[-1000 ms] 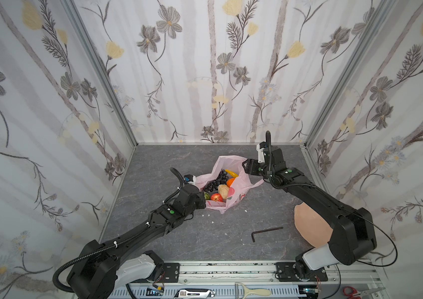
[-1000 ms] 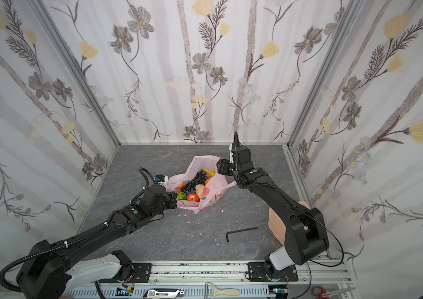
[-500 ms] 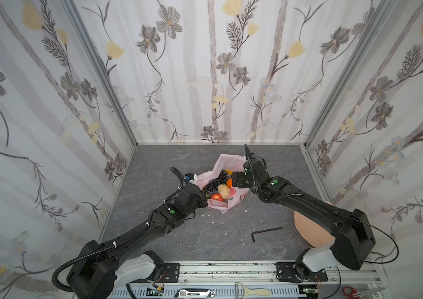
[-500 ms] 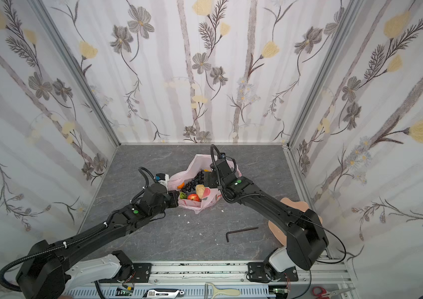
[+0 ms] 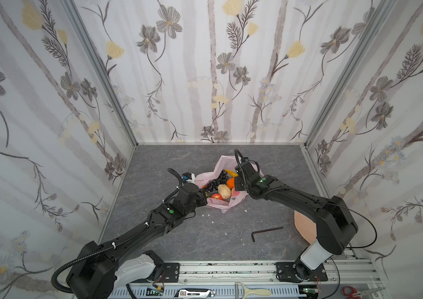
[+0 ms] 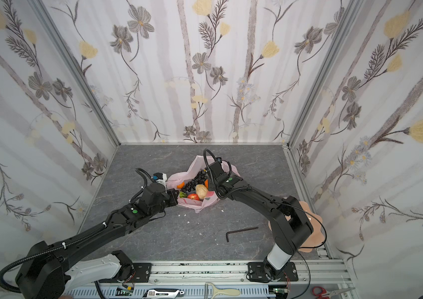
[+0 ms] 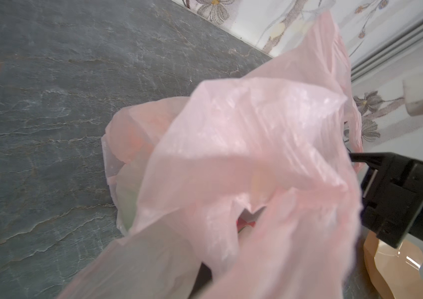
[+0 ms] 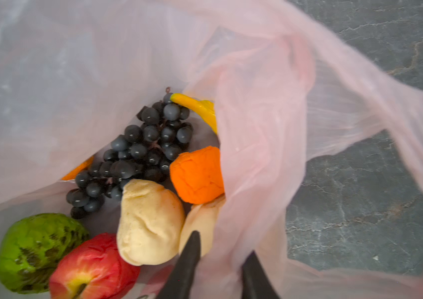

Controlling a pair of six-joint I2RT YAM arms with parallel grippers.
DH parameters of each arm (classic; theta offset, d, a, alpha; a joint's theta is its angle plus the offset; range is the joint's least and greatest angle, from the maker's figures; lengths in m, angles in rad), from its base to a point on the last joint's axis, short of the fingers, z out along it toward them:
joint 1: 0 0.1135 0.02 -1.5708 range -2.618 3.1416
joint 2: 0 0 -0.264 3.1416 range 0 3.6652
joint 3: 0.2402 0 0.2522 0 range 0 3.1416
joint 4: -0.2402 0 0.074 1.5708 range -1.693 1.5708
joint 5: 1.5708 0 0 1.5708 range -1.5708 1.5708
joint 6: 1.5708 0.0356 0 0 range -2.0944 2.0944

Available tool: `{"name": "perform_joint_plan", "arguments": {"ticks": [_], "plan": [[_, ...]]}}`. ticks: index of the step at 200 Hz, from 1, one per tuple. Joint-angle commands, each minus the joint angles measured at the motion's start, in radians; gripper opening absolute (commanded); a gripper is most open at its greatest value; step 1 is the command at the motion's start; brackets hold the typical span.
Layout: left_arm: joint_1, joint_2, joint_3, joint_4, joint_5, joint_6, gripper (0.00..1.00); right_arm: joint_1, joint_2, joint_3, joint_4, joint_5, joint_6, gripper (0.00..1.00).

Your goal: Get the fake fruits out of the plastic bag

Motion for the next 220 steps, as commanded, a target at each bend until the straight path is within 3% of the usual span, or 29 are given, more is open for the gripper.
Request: {"name": "perform_joint_plan", "arguments": {"ticks": [1, 30, 50, 65, 91, 120, 143, 220], "plan": [[0.044, -0.024, -0.034, 0.000, -0.046, -0.081, 0.00, -0.085, -0.080, -0.090, 0.091, -0.134, -0.050, 0.04], [0.122, -0.017, -0.083, -0.016, -0.032, -0.124, 0.07, -0.167, -0.176, -0.238, 0.249, -0.345, -0.020, 0.00], [0.119, 0.002, -0.064, -0.021, -0.004, -0.085, 0.35, -0.167, -0.208, -0.270, 0.278, -0.350, -0.004, 0.00], [0.116, -0.015, -0.050, -0.039, -0.014, -0.051, 0.50, -0.166, -0.210, -0.273, 0.274, -0.334, -0.005, 0.00], [0.112, -0.082, -0.014, -0.134, -0.068, -0.008, 0.64, -0.166, -0.223, -0.271, 0.258, -0.313, -0.018, 0.00], [0.074, -0.087, 0.078, -0.304, -0.194, 0.011, 0.72, -0.162, -0.235, -0.267, 0.259, -0.318, -0.027, 0.00], [0.043, -0.073, 0.135, -0.343, -0.243, 0.042, 0.74, -0.149, -0.238, -0.262, 0.284, -0.357, -0.021, 0.00], [0.024, 0.288, 0.415, -0.443, -0.469, 0.103, 0.75, -0.103, -0.256, -0.264, 0.280, -0.330, -0.043, 0.00]]}}
